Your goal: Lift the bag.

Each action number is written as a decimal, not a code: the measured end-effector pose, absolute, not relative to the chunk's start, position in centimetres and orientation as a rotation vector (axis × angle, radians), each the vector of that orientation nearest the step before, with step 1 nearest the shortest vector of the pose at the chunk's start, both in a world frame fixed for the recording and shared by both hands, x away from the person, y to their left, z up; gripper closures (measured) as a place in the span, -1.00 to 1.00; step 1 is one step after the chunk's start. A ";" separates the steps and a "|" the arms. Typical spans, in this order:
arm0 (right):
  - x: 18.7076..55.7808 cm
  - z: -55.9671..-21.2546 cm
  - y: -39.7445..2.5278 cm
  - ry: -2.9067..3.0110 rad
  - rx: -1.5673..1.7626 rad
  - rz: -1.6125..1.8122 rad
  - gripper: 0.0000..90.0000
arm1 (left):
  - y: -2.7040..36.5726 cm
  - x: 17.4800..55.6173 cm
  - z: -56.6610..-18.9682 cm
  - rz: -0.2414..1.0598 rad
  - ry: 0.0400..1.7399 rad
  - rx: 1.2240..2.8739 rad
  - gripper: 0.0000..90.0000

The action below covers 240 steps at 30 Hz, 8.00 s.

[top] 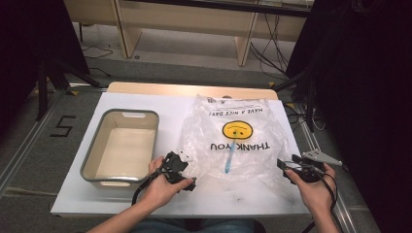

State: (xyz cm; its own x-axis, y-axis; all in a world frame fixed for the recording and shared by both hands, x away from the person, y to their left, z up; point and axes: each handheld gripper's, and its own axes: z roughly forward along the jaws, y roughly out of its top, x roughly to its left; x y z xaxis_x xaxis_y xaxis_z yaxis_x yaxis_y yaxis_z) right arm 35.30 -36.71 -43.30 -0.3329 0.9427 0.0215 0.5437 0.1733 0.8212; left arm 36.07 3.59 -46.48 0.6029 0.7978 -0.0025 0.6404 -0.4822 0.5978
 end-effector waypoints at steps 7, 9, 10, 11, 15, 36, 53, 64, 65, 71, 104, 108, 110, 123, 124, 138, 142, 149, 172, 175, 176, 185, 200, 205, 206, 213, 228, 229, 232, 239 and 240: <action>35.4 -43.6 -36.6 1.979 1.393 1.036 -0.23 | 3.4 35.9 -47.0 0.337 1.172 2.346 -0.63; 35.5 -43.7 -36.6 1.985 1.397 1.037 -0.23 | 3.3 35.8 -47.1 0.321 1.178 2.368 -0.60; 35.5 -43.7 -36.6 1.988 1.397 1.038 -0.23 | 3.2 35.8 -47.2 0.313 1.178 2.378 -0.59; 35.5 -43.7 -36.6 1.990 1.396 1.039 -0.24 | 3.2 35.7 -47.3 0.299 1.180 2.388 -0.56; 35.5 -43.4 -36.8 1.981 1.394 1.051 -0.24 | 3.1 35.7 -47.5 0.259 1.193 2.405 -0.49; 33.4 -42.9 -35.9 2.232 1.447 0.876 -0.28 | 3.1 35.8 -47.3 0.240 1.204 2.417 -0.33; 33.3 -45.9 -35.3 2.440 1.428 0.723 -0.15 | 3.6 34.7 -43.5 0.352 1.116 2.332 -0.42; 33.2 -46.2 -35.2 2.450 1.436 0.719 -0.14 | 3.6 33.7 -45.8 0.214 1.137 2.463 -0.33; 33.2 -46.3 -35.2 2.449 1.436 0.720 -0.13 | 3.6 33.7 -46.1 0.215 1.136 2.478 -0.30; 33.2 -46.4 -35.2 2.462 1.432 0.723 -0.03 | 3.3 33.8 -46.7 0.196 1.113 2.517 -0.06; 33.3 -46.1 -35.2 2.452 1.447 0.790 1.00 | 5.1 34.8 -43.2 0.369 0.891 2.276 0.97; 33.2 -45.7 -35.2 2.423 1.441 0.816 1.00 | 5.3 35.0 -42.5 0.408 0.879 2.236 0.97; 33.2 -45.5 -35.3 2.410 1.434 0.832 1.00 | 5.5 35.0 -42.1 0.425 0.872 2.222 0.97; 33.1 -44.1 -36.1 2.294 1.417 0.911 1.00 | 5.9 35.3 -40.4 0.540 0.827 2.103 0.97; 33.1 -44.0 -36.1 2.284 1.410 0.917 1.00 | 5.9 35.3 -40.2 0.553 0.819 2.099 0.97; 32.9 -43.0 -36.6 2.148 1.378 0.961 1.00 | 5.7 35.3 -38.4 0.610 0.772 2.030 0.97; 32.9 -42.7 -36.8 2.111 1.373 0.967 1.00 | 5.6 35.2 -37.9 0.621 0.754 2.013 0.97; 32.6 -42.0 -37.0 2.007 1.345 0.989 1.00 | 5.5 34.9 -37.3 0.631 0.740 1.990 0.97; 32.0 -40.0 -37.1 1.733 1.242 1.050 1.00 | 5.8 35.0 -36.6 0.659 0.731 1.941 0.97; 32.0 -39.9 -37.0 1.726 1.237 1.052 1.00 | 5.9 35.1 -36.5 0.667 0.729 1.936 0.97; 32.0 -39.8 -37.0 1.725 1.234 1.054 1.00 | 5.9 35.1 -36.5 0.670 0.729 1.932 0.97; 31.9 -38.8 -36.6 1.688 1.181 1.066 1.00 | 6.2 34.8 -35.7 0.707 0.702 1.880 0.97; 32.3 -36.8 -36.4 1.602 1.111 1.081 1.00 | 6.0 34.5 -34.6 0.716 0.680 1.834 0.97; 32.5 -36.0 -36.2 1.581 1.086 1.095 1.00 | 6.3 34.5 -34.3 0.725 0.678 1.818 0.97; 32.5 -35.9 -36.1 1.578 1.084 1.097 1.00 | 6.3 34.4 -34.2 0.728 0.678 1.815 0.97; 32.7 -35.0 -35.9 1.552 1.061 1.112 1.00 | 6.6 34.2 -33.6 0.740 0.672 1.788 0.97; 33.2 -34.3 -35.4 1.537 1.038 1.132 1.00 | 6.9 34.4 -33.5 0.743 0.681 1.772 0.97; 33.2 -34.3 -35.4 1.537 1.037 1.133 1.00 | 6.9 34.4 -33.5 0.744 0.679 1.771 0.97; 33.2 -34.3 -35.3 1.536 1.037 1.138 1.00 | 6.9 34.4 -33.4 0.745 0.678 1.762 0.97; 33.1 -34.1 -35.2 1.532 1.031 1.145 1.00 | 6.8 33.9 -32.9 0.751 0.654 1.742 0.97; 33.1 -34.0 -35.2 1.531 1.031 1.146 1.00 | 6.8 33.8 -32.7 0.752 0.647 1.741 0.97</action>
State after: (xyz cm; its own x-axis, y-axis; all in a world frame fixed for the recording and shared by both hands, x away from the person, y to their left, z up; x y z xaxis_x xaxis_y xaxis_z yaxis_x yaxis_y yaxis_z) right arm 33.08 -35.22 -34.02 -0.2132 0.9585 -0.1890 0.0885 0.2116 0.9733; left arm 33.77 6.83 -32.72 0.6517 0.7392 0.1697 0.0575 -0.2713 0.9608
